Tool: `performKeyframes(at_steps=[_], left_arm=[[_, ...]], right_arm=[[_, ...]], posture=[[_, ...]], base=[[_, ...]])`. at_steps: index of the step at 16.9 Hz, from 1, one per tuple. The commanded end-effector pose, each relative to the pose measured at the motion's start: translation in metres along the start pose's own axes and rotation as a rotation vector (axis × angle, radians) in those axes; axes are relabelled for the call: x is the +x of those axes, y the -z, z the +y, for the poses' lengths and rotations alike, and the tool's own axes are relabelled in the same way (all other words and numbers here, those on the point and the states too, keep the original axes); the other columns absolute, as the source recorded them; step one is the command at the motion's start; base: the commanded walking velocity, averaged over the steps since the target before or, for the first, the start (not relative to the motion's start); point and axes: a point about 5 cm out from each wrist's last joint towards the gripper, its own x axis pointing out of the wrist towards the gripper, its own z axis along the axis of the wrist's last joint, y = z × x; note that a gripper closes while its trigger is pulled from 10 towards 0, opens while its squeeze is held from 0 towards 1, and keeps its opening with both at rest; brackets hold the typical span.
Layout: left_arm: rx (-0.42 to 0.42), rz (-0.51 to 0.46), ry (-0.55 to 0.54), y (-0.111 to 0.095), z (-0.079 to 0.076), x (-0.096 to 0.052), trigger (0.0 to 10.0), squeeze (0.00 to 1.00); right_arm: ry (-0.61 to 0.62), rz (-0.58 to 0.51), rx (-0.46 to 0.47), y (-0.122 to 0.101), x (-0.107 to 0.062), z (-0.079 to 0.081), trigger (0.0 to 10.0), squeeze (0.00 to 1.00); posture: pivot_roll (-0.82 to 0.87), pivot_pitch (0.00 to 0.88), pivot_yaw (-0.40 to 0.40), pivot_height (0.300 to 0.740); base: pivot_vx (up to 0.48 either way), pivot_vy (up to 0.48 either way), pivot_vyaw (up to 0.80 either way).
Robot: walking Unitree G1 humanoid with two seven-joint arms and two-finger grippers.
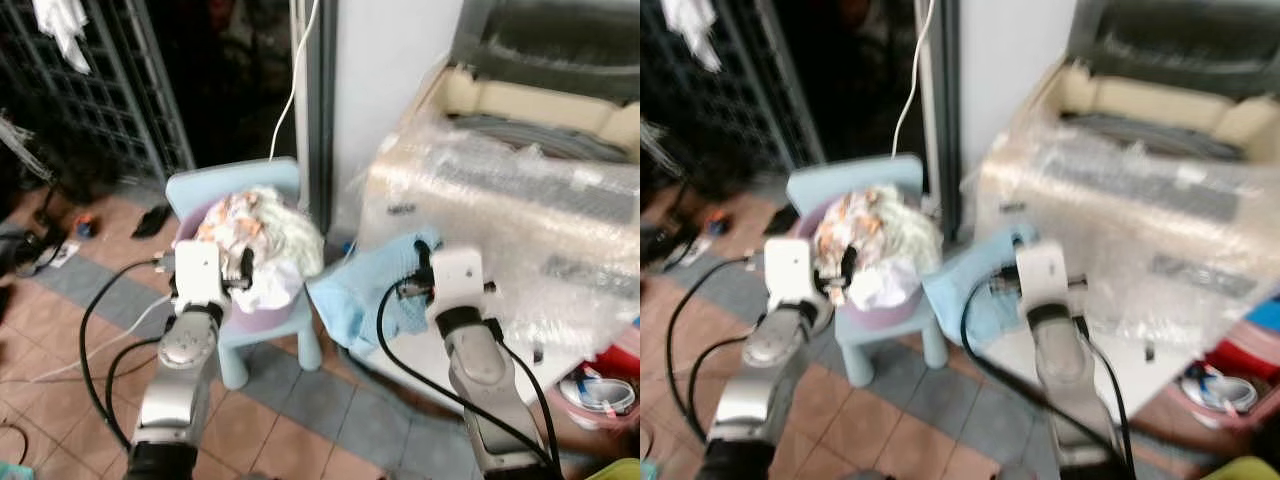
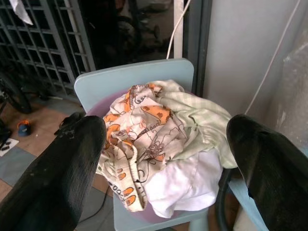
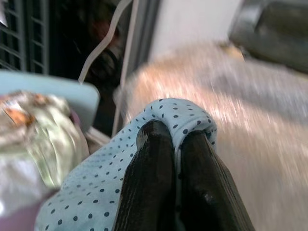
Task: Clothes washing
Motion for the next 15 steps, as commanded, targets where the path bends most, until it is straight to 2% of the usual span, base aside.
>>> performKeyframes(at_steps=[1, 7, 12, 15], left_arm=[[0.0, -0.002, 0.014, -0.001, -0.004, 0.001, 10.0, 0.0], [-0.015, 0.014, 0.042, 0.002, -0.006, 0.002, 10.0, 0.0], [-0.018, 0.037, 0.037, 0.006, -0.002, 0.001, 10.0, 0.0], [-0.016, 0.033, 0.04, 0.004, -0.001, 0.001, 10.0, 0.0]], right_arm=[[0.023, -0.005, -0.016, 0.001, 0.0, -0.003, 10.0, 0.0], [0.025, -0.022, -0.028, -0.001, 0.005, -0.004, 10.0, 0.0], [0.021, -0.025, -0.026, -0.001, 0.006, -0.004, 10.0, 0.0], [-0.003, -0.063, 0.0, -0.014, 0.012, -0.001, 10.0, 0.0]], posture=[[-0.09, 0.0, 0.098, 0.74], [-0.1, 0.0, 0.091, 0.74], [-0.1, 0.0, 0.092, 0.74], [-0.1, 0.0, 0.099, 0.74]], base=[[0.0, 0.0, -0.8], [0.0, 0.0, -0.8], [0.0, 0.0, -0.8], [0.0, 0.0, -0.8]])
